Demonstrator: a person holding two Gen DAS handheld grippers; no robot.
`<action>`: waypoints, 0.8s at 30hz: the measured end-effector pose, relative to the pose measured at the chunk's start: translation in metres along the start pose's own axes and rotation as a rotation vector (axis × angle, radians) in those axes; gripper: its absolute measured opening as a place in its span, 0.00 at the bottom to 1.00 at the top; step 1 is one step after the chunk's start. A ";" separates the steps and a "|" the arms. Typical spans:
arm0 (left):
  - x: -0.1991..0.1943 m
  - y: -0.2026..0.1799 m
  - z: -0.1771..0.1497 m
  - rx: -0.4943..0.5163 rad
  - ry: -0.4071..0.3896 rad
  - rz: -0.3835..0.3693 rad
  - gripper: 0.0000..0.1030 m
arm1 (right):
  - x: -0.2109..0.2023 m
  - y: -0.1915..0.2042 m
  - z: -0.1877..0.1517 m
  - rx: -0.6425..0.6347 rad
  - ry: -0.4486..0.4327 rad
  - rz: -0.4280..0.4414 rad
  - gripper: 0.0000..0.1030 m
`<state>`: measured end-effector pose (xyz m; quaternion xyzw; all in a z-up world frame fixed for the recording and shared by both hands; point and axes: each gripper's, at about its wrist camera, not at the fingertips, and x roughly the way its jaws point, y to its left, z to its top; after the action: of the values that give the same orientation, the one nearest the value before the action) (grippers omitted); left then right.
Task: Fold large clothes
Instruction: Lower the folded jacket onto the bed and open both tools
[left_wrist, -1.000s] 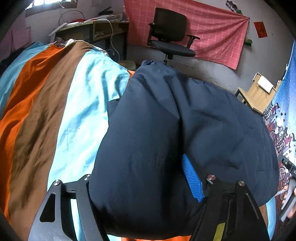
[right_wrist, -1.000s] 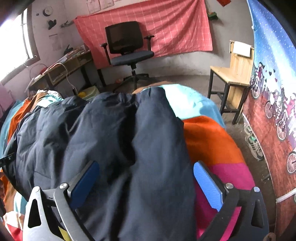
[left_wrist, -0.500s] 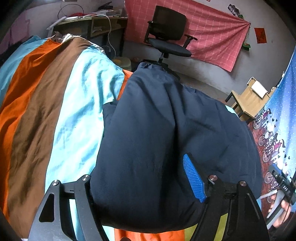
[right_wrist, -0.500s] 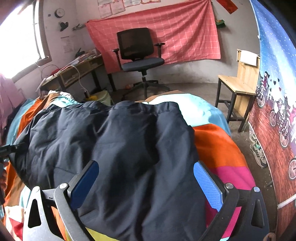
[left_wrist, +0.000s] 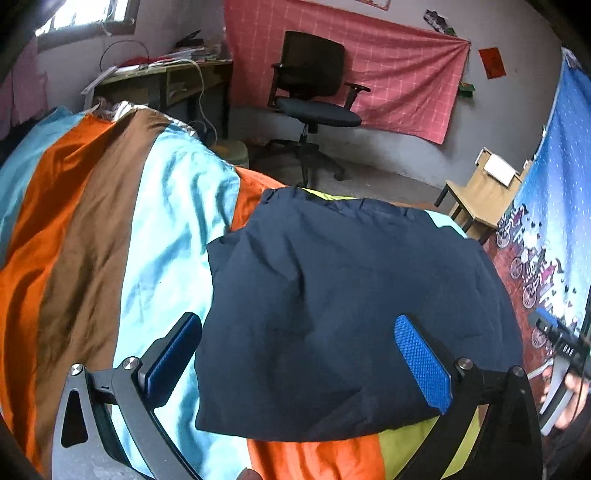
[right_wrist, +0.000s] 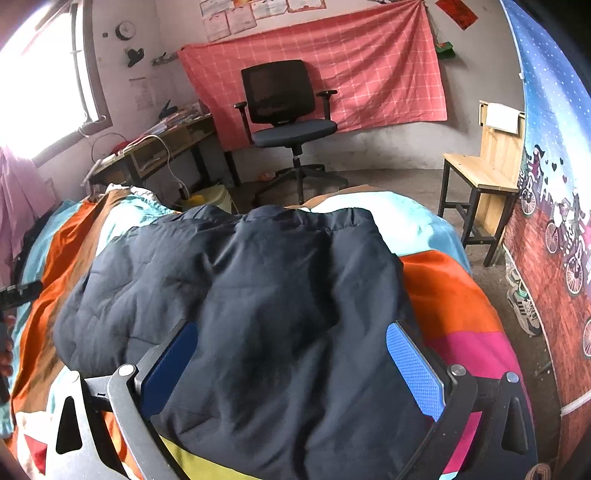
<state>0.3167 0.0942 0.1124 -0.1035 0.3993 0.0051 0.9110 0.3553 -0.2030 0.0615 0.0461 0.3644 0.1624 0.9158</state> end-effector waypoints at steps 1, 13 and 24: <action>-0.002 -0.003 -0.003 0.010 -0.016 0.014 0.99 | -0.002 0.002 0.000 0.001 -0.005 0.000 1.00; -0.036 -0.044 -0.023 0.101 -0.158 0.055 0.99 | -0.042 0.031 -0.002 -0.021 -0.096 0.018 1.00; -0.072 -0.072 -0.041 0.132 -0.254 0.041 0.99 | -0.090 0.061 -0.010 -0.086 -0.176 0.032 1.00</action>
<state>0.2443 0.0214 0.1505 -0.0337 0.2824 0.0105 0.9586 0.2709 -0.1758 0.1251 0.0266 0.2744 0.1879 0.9427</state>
